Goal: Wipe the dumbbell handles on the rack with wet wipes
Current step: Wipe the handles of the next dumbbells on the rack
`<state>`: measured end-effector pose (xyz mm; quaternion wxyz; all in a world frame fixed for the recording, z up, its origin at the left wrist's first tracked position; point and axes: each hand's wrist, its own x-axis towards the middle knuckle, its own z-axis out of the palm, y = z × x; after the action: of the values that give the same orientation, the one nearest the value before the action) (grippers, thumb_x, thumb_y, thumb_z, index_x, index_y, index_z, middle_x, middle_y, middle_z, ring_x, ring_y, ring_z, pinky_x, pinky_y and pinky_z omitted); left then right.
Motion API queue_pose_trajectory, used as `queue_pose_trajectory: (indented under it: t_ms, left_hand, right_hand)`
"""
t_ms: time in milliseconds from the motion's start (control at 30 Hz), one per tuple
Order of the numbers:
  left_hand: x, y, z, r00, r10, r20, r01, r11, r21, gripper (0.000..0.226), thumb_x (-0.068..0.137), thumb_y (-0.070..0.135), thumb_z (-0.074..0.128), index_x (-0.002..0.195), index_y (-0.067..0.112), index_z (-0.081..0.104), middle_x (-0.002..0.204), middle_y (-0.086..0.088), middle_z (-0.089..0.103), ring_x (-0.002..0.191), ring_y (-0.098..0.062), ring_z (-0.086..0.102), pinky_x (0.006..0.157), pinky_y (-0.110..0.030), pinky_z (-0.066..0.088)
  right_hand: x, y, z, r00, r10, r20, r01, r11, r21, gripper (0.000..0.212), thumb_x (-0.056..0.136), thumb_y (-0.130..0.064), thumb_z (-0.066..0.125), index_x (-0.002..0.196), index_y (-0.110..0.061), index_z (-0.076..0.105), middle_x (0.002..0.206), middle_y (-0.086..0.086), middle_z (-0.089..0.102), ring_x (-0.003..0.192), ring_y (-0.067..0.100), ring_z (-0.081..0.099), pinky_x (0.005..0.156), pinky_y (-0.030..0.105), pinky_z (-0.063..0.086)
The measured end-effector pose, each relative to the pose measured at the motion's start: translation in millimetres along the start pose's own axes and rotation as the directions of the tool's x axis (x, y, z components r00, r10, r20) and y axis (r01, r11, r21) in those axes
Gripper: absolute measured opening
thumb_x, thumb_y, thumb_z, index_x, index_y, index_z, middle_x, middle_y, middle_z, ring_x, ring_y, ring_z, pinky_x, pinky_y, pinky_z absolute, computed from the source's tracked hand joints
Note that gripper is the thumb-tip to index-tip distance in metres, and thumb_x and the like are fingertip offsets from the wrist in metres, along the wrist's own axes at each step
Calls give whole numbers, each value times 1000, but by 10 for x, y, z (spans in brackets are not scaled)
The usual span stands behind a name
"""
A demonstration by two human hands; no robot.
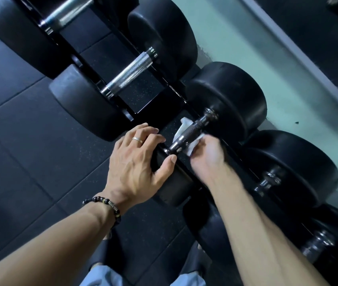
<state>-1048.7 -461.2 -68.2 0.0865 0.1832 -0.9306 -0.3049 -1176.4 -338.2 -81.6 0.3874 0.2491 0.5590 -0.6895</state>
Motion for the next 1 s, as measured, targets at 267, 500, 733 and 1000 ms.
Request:
queue_pose_trajectory:
  t_ms: [267,500,733,1000]
  left_hand:
    - [2,-35,28,1000,20,5,-20,1000,-10,57,90,61,42,114,16,67,126,-2,61,131,-25,48,99,-46,43]
    - [30,6,-83,992,9,124,-8,1000,-9,62,89,65,38,121,18,63,131,0,58,136,-23,41,103,-46,39]
    - [411,301,-514,884,63,463,111,935,-337,85,73,74,53,143,26,47,133,11,61,120,-2,56,109,-32,41]
    - [541,393,-587,933,-11,361,164,903,-396,21,80,16,80,78,23,60,60,12,62,52,5,54,50,-12,42]
  right_hand:
    - [25,-192,-25,952,-197,-232,187,980,-67,19,103,-6,52,103,-1,70,98,15,73,90,24,71,83,35,59]
    - [-675,-112,-229,938,-324,-121,249,876,-414,24,95,-4,64,116,-11,73,106,7,77,105,24,72,101,45,53]
    - [-1050,-126,-33,907,-418,53,392,792,-468,32,92,-1,66,103,-30,75,105,-3,77,105,14,70,97,34,53]
    - [-1087,127,164,858,-449,-250,342,863,-372,22,91,-13,72,113,-11,69,108,8,71,95,15,68,82,13,53]
